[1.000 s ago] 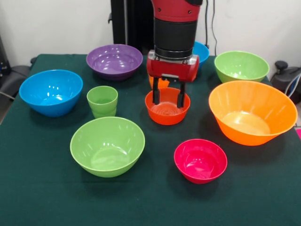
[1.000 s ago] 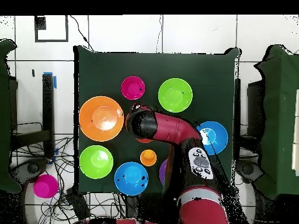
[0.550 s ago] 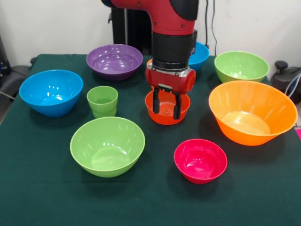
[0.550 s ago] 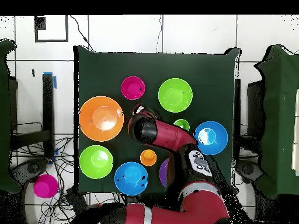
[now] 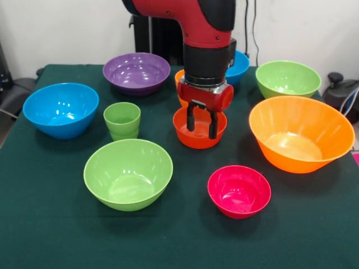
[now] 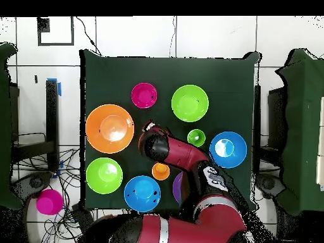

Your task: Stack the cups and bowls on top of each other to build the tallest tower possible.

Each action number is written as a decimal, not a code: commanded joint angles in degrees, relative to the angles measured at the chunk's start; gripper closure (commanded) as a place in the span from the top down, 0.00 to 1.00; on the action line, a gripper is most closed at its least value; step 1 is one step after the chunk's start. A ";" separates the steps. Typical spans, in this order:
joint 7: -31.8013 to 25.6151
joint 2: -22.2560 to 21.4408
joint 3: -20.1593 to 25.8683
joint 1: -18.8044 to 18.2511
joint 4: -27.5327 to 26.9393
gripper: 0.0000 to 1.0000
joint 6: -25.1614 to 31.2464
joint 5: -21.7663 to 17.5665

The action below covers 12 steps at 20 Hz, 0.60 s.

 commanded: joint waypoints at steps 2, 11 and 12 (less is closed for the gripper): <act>14.67 2.92 7.11 2.69 3.76 1.00 -4.04 4.23; 15.98 -5.18 3.02 12.94 3.33 1.00 4.90 8.80; 15.57 -4.58 3.32 12.82 2.67 1.00 4.17 8.76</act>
